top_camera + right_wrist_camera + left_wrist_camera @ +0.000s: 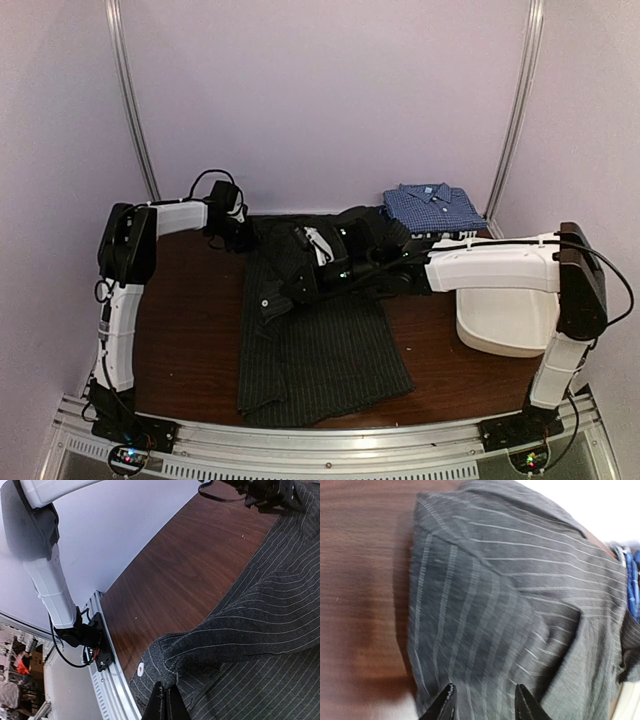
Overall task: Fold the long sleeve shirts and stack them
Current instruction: Fold the flattened shirt at the center of the board, then adjust the sleeve of the 1/3-folded shirt.
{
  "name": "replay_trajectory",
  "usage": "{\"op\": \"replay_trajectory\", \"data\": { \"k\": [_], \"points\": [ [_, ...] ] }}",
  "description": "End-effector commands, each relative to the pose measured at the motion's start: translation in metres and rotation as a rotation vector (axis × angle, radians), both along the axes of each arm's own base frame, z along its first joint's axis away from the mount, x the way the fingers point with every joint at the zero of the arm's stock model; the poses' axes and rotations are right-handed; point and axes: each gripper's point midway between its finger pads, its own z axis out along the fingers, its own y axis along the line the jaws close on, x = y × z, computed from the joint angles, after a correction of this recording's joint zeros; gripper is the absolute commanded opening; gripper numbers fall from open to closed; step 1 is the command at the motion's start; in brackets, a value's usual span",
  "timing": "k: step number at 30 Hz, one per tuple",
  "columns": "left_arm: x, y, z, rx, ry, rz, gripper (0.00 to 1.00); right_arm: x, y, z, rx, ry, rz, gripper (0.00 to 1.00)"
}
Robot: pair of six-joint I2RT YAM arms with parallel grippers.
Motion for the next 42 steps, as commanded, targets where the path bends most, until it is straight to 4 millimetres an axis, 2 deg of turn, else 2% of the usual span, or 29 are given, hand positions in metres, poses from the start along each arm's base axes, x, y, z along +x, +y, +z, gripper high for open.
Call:
{"op": "replay_trajectory", "data": {
  "k": [1,3,7,9,11,13,14,16,18,19,21,23,25,29,33,37,42],
  "points": [
    [-0.008,-0.004,0.072,-0.042,-0.105,-0.069,0.42,0.0,0.016,0.011,0.132,0.073,0.021,0.0],
    [-0.019,-0.003,0.09,-0.054,-0.12,-0.084,0.43,0.005,0.016,0.007,0.148,0.099,0.002,0.0],
    [-0.042,-0.004,0.116,-0.079,-0.134,-0.126,0.44,0.017,0.013,0.016,0.289,0.154,-0.038,0.0],
    [-0.055,-0.003,0.126,-0.087,-0.13,-0.143,0.44,0.02,0.01,0.027,0.379,0.172,-0.046,0.0],
    [-0.072,-0.001,0.125,-0.098,-0.109,-0.158,0.44,0.02,0.011,0.031,0.409,0.175,-0.044,0.0],
    [-0.089,0.0,0.125,-0.103,-0.095,-0.175,0.44,0.015,0.017,0.019,0.382,0.187,-0.022,0.02],
    [-0.097,0.002,0.124,-0.105,-0.087,-0.18,0.44,0.013,0.017,0.008,0.35,0.191,-0.021,0.08],
    [-0.116,0.003,0.118,-0.111,-0.062,-0.2,0.44,0.006,0.013,-0.018,0.263,0.173,-0.022,0.22],
    [-0.137,0.002,0.112,-0.115,-0.033,-0.226,0.44,0.007,-0.002,-0.043,0.133,0.126,-0.058,0.34],
    [-0.147,0.001,0.111,-0.114,-0.03,-0.24,0.44,0.008,-0.012,-0.049,0.077,0.094,-0.077,0.41],
    [-0.17,0.001,0.099,-0.101,0.003,-0.263,0.44,0.014,-0.03,-0.057,-0.022,0.019,-0.116,0.45],
    [-0.193,0.001,0.084,-0.09,0.046,-0.285,0.44,0.017,-0.042,-0.063,-0.091,-0.01,-0.145,0.45],
    [-0.214,0.003,0.069,-0.081,0.086,-0.3,0.43,0.018,-0.047,-0.065,-0.133,-0.035,-0.149,0.43],
    [-0.255,-0.006,0.05,-0.076,0.152,-0.352,0.42,0.013,-0.041,-0.071,-0.19,-0.06,-0.118,0.42],
    [-0.288,-0.022,0.041,-0.055,0.194,-0.395,0.42,0.005,-0.031,-0.077,-0.224,-0.076,-0.08,0.43],
    [-0.313,-0.03,0.03,-0.006,0.221,-0.419,0.42,0.007,-0.034,-0.08,-0.231,-0.083,-0.1,0.44],
    [-0.326,-0.03,0.018,0.074,0.231,-0.396,0.42,0.009,-0.037,-0.081,-0.23,-0.091,-0.122,0.45]
  ]
}}
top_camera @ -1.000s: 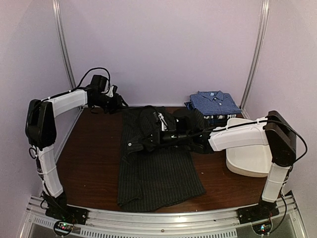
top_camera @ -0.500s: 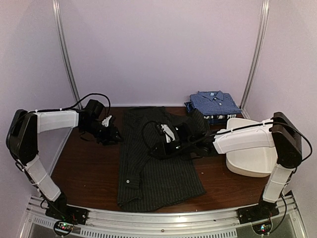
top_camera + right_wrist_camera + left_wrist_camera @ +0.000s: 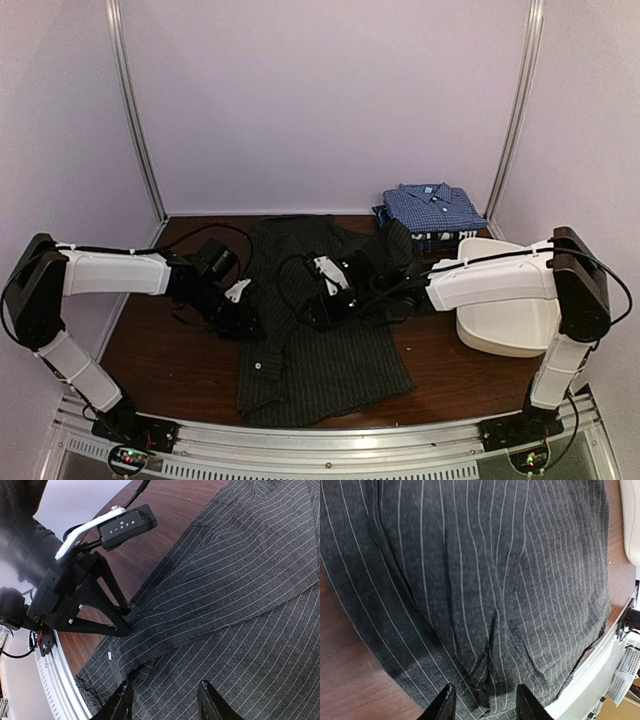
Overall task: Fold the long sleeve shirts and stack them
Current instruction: Adjust the sleeve of the 1/3-folded shirt.
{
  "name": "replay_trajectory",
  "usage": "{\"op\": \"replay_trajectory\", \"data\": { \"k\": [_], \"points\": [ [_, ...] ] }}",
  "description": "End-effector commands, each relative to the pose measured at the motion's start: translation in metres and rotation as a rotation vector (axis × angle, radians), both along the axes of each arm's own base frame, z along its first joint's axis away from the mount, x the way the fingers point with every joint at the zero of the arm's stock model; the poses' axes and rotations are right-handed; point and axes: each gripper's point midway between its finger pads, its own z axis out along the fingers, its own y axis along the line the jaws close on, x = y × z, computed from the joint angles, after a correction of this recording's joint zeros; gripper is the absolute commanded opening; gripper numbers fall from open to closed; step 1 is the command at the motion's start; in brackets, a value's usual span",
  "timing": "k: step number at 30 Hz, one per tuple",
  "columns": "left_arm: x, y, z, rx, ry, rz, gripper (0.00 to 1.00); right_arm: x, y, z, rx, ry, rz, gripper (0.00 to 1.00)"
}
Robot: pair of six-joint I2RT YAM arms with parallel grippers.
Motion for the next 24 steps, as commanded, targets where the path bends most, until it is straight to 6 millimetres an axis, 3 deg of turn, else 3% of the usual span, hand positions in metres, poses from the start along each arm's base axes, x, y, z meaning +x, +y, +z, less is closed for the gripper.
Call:
{"op": "replay_trajectory", "data": {
  "k": [1,7,14,21,24],
  "points": [
    [0.0,0.003,-0.002,0.058,-0.037,0.048,0.42,0.009,-0.006,-0.004,-0.024,-0.036,-0.04,0.45],
    [-0.005,-0.007,0.003,0.052,-0.041,0.042,0.29,0.015,-0.014,-0.001,-0.009,-0.049,-0.079,0.45],
    [-0.009,-0.015,0.013,0.036,-0.024,0.022,0.0,0.017,-0.024,-0.002,-0.002,-0.033,-0.104,0.45],
    [0.005,-0.007,0.053,0.135,-0.1,-0.039,0.0,0.021,-0.029,-0.001,0.011,-0.039,-0.116,0.45],
    [0.002,-0.004,0.059,0.168,-0.093,-0.079,0.0,0.022,-0.032,-0.005,-0.001,-0.035,-0.119,0.45]
  ]
}}
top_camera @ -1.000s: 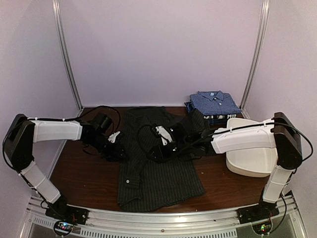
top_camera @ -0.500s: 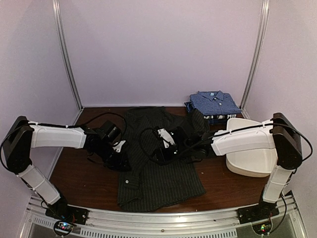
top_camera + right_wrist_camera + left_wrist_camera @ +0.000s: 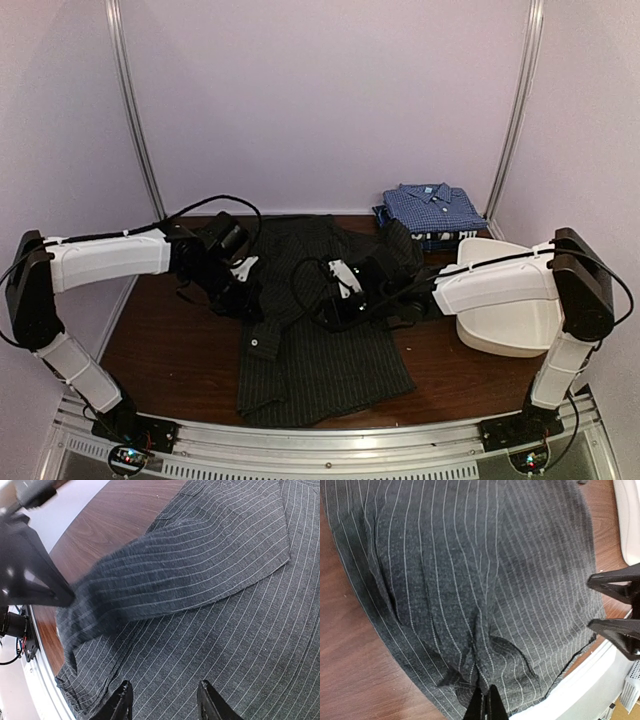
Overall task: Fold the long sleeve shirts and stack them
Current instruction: Adjust the sleeve of the 1/3-folded shirt.
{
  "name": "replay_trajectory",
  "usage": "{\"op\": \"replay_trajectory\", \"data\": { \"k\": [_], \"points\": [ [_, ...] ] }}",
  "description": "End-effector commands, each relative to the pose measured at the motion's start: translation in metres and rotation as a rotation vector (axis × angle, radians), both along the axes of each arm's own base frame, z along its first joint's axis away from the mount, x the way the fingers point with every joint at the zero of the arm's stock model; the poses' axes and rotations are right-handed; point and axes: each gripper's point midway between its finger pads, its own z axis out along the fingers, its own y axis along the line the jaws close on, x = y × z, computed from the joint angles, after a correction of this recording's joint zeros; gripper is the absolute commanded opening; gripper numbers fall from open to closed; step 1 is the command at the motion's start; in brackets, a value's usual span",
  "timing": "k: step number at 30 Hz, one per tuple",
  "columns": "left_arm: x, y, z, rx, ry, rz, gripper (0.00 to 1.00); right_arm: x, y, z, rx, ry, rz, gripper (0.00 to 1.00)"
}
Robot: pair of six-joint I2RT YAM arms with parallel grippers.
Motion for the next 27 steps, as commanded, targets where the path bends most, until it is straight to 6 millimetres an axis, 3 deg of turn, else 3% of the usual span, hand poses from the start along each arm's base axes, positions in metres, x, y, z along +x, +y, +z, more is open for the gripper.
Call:
{"op": "replay_trajectory", "data": {
  "k": [1,3,7,10,16,20,24,27],
  "points": [
    [-0.009,0.01,0.015,0.069,0.0,-0.086,0.0,0.007,-0.006,0.013,0.023,-0.031,-0.026,0.45],
    [-0.019,0.005,0.01,0.078,0.034,-0.138,0.02,0.006,-0.007,0.01,0.017,-0.024,-0.027,0.45],
    [-0.037,-0.008,-0.004,0.091,0.073,-0.226,0.35,0.006,-0.007,0.005,0.012,-0.011,-0.03,0.45],
    [-0.034,-0.009,-0.008,0.101,0.056,-0.214,0.44,0.006,-0.004,0.004,0.015,-0.003,-0.024,0.45],
    [-0.004,0.011,0.003,0.183,-0.055,-0.076,0.44,0.004,-0.006,-0.002,-0.011,0.015,-0.024,0.45],
    [0.005,0.031,0.002,0.177,-0.07,0.007,0.39,0.007,-0.003,-0.001,-0.004,0.017,-0.025,0.45],
    [0.004,0.042,-0.01,0.144,-0.051,0.043,0.35,0.026,-0.002,0.001,0.01,0.007,-0.078,0.46],
    [-0.001,0.037,-0.019,0.096,-0.032,0.024,0.34,0.047,0.006,0.004,0.08,0.03,-0.102,0.46]
  ]
}}
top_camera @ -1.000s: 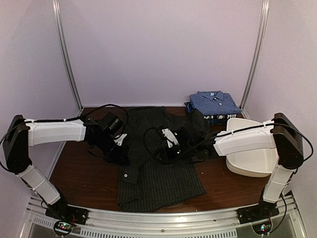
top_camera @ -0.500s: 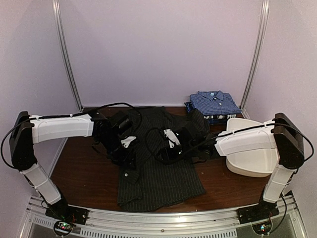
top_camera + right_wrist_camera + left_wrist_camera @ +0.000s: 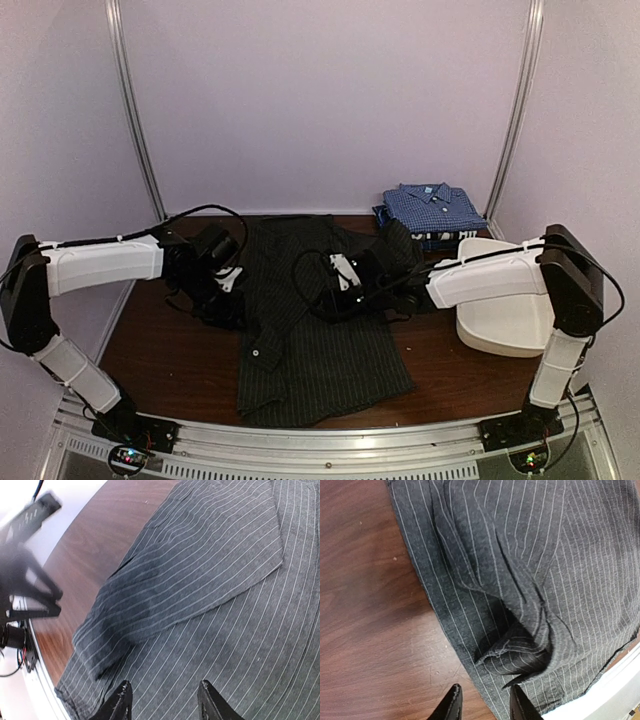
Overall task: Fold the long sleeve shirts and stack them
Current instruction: Adjust the sleeve of the 1/3-folded shirt.
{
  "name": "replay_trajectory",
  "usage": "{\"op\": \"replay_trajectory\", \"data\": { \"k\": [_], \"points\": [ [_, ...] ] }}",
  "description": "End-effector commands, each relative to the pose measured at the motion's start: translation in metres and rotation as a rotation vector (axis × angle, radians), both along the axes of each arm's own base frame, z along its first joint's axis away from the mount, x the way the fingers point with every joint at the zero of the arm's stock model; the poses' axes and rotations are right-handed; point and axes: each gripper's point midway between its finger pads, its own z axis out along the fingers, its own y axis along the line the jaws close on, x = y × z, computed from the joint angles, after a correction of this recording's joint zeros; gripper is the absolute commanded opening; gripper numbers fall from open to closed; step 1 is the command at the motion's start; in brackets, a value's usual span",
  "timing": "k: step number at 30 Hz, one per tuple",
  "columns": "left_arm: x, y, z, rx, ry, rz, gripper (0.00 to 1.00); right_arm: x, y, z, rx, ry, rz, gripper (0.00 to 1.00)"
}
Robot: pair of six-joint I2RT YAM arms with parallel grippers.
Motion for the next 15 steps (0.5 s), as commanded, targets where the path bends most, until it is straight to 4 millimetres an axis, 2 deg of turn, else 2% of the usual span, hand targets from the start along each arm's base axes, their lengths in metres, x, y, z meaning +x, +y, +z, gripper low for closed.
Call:
{"op": "replay_trajectory", "data": {
  "k": [1,8,11,15],
  "points": [
    [0.0,-0.01,-0.008,-0.081,-0.009,-0.005,0.33,0.038,0.01,0.007,0.09,0.016,-0.067,0.46],
    [-0.009,-0.012,-0.027,-0.103,0.022,-0.027,0.32,0.072,0.025,-0.006,0.21,0.116,-0.11,0.49],
    [-0.009,-0.015,-0.028,-0.12,0.022,-0.032,0.32,0.076,0.029,-0.013,0.237,0.152,-0.118,0.48],
    [-0.007,-0.016,-0.029,-0.116,0.021,-0.035,0.32,0.071,0.035,-0.024,0.267,0.199,-0.105,0.48]
  ]
}}
